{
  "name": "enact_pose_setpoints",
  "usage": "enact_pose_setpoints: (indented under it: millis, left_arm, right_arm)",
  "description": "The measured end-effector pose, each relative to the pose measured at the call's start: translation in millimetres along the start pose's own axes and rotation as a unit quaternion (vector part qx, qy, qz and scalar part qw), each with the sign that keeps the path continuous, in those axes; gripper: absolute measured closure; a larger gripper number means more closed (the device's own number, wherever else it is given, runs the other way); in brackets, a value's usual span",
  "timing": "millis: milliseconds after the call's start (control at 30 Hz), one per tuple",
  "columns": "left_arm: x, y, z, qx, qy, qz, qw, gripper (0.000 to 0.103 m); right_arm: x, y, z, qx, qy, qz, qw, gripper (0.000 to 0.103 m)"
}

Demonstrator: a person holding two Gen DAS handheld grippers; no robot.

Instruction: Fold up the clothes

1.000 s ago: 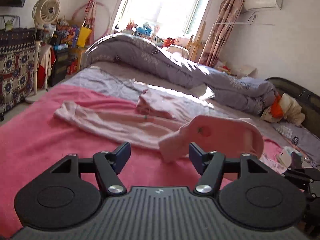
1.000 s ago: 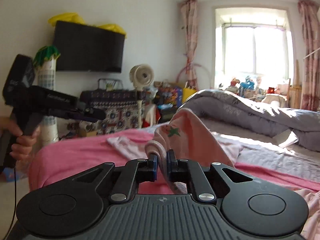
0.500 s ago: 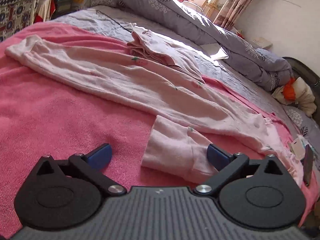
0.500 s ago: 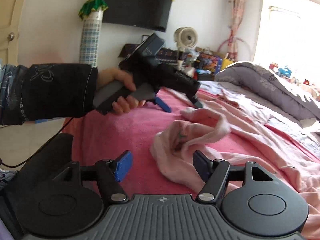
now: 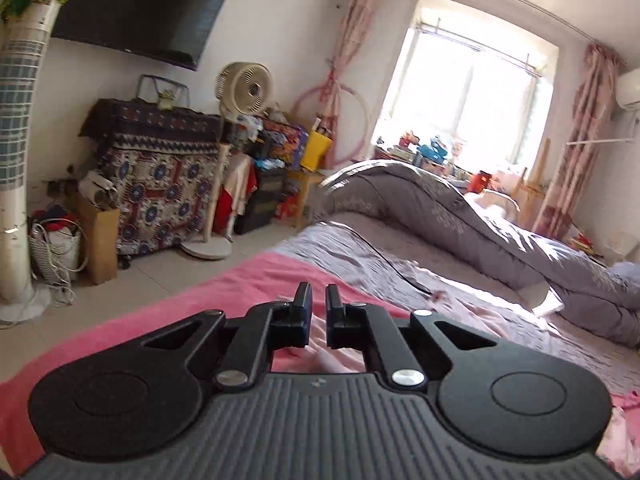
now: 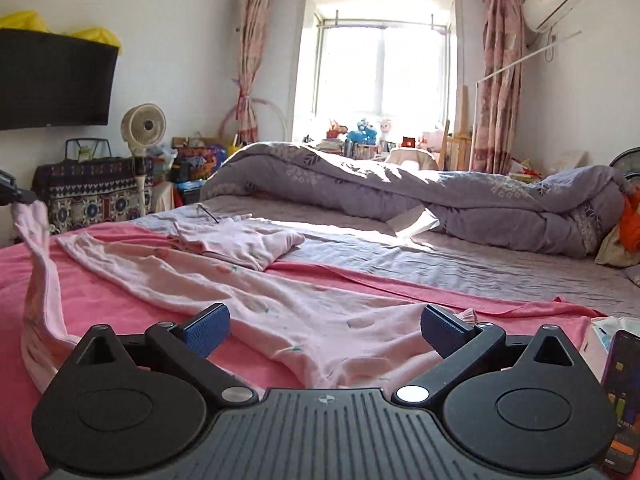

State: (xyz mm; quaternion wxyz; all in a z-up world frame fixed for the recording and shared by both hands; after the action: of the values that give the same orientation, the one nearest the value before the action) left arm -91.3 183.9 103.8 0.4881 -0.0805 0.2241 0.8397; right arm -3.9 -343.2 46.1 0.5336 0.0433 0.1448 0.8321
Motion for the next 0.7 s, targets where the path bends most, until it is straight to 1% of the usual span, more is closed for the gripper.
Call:
enact_pose_setpoints:
  millis: [67,167,233,267,300,333,367,400,433,467,533,567,700]
  left_arm:
    - [28,8,9,-0.009,-0.01,0.046,0.9988,0.098]
    - [30,4,-16,0.024,-0.022,0.05,0.9982,0.098]
    - [31,1,-33,0.047,-0.03,0.051,0.9971,0.098]
    - [31,-1,-42,0.059,-0.034,0.052,0.9964,0.096]
    - [31,-2,-50,0.07,-0.038,0.053,0.9954,0.093]
    - [32,-4,-59,0.081,-0.042,0.054,0.9944,0.09]
    - [32,-5,-67,0.093,-0.046,0.054,0.9932,0.076]
    - [33,-6,-76,0.104,-0.05,0.055,0.9918,0.057]
    - [33,-7,-85,0.115,-0.053,0.056,0.9903,0.052]
    - [34,-9,-93,0.127,-0.057,0.056,0.9887,0.049]
    - [31,-11,-106,0.142,-0.065,0.056,0.9861,0.048]
    - [28,-13,-110,0.143,-0.071,0.063,0.9851,0.046]
    - [22,-15,-117,0.14,-0.083,0.079,0.9834,0.044]
  right_arm:
    - [7,-31,6,0.003,-0.001,0.022,1.0,0.0]
    - [36,-84,0,0.041,0.035,0.054,0.997,0.0]
    - [55,-124,-20,0.099,0.06,0.054,0.992,0.0]
    - [60,-140,-37,0.14,0.074,0.047,0.986,0.0]
    - [61,-148,-47,0.17,0.075,0.047,0.982,0.0]
    - [60,-151,-51,0.185,0.065,0.05,0.979,0.0]
    - [57,-152,-54,0.195,0.049,0.055,0.978,0.0]
    - [52,-150,-56,0.2,0.029,0.061,0.977,0.0]
    - [48,-150,-59,0.205,0.011,0.068,0.976,0.0]
    - [46,-150,-60,0.207,-0.001,0.075,0.976,0.0]
    - [45,-150,-60,0.208,-0.013,0.08,0.975,0.0]
    - [47,-150,-60,0.208,-0.006,0.077,0.975,0.0]
    - [53,-152,-58,0.21,0.019,0.064,0.975,0.0]
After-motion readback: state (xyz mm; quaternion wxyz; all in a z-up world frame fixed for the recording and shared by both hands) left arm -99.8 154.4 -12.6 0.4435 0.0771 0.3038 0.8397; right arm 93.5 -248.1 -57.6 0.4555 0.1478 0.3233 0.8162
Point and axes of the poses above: each gripper's, at about its wrist camera, not at the fingertips, and y roughly against the way its jaws point, x to its left, z to its top, the point moved 8 cm from there along -y, roughly the way its jaws point, and after that the axes turned 4 degrees about y, right-handed, at the moved point
